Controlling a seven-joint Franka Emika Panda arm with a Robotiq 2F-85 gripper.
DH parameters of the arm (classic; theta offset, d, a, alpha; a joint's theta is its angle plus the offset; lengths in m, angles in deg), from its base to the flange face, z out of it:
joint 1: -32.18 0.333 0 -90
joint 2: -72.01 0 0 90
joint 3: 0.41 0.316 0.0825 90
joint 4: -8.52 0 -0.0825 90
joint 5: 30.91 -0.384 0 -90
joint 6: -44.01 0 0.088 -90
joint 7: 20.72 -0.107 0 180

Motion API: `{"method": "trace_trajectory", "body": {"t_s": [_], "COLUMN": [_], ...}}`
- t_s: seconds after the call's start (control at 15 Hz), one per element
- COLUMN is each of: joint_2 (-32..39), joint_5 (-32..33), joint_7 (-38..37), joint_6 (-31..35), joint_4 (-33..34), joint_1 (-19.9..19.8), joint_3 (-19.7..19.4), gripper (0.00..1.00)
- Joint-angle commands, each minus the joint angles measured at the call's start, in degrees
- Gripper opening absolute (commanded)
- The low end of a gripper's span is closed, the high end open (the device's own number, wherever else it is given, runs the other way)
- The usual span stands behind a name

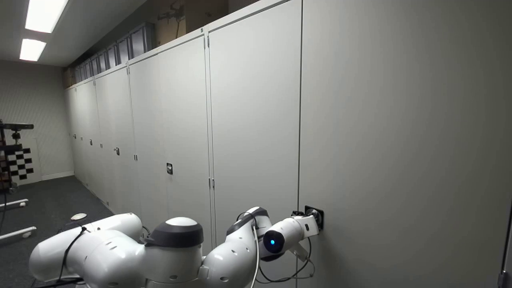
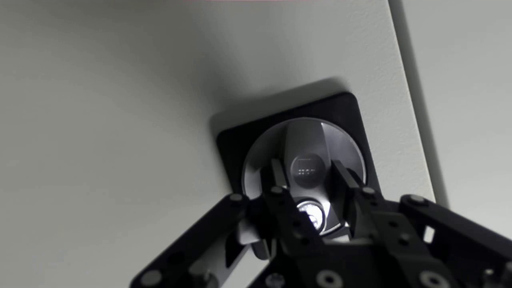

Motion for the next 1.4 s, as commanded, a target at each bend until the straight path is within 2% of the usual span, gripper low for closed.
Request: {"method": "trace_trajectory", "body": {"t_s": [0.0, 1.33], "joint_2": [4.85, 7.50], "joint_5": [-4.30, -14.89], "joint_7": [-3.87, -14.66], "joint_6": [-0.12, -1.69], "joint_4": [-4.03, -8.36], "joint_1": [-0.60, -1.93], "joint_3": [1.23, 3.65], "gripper": [0.08, 0.08]}}
